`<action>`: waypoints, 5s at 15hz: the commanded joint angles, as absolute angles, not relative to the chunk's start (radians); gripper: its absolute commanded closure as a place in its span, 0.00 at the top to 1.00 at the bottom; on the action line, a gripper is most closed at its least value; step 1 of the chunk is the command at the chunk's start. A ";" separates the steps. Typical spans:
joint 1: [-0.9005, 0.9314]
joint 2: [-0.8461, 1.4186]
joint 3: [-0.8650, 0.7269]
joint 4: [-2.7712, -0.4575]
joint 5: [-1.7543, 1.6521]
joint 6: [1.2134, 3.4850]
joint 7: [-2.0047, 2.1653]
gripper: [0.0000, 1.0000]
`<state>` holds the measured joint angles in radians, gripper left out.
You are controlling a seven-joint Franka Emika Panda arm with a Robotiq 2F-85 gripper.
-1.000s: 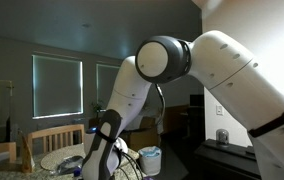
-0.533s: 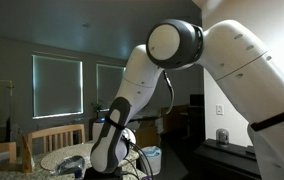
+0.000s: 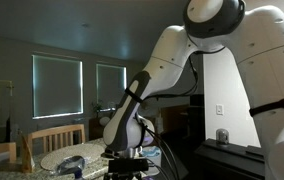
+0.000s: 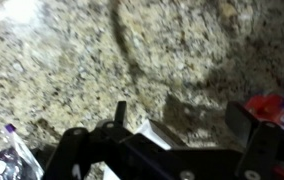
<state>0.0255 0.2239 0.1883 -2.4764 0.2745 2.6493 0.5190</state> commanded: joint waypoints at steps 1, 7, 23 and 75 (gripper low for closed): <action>0.004 0.118 0.131 -2.527 0.314 2.373 0.374 1.00; 0.018 0.133 0.106 -2.498 0.305 2.306 0.385 1.00; 0.082 0.461 0.046 -2.499 0.294 3.029 0.381 1.00; 0.819 0.907 -0.737 -2.051 0.007 2.996 1.068 1.00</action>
<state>0.7570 0.9302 -0.6697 -2.0070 -0.0116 2.9785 1.0457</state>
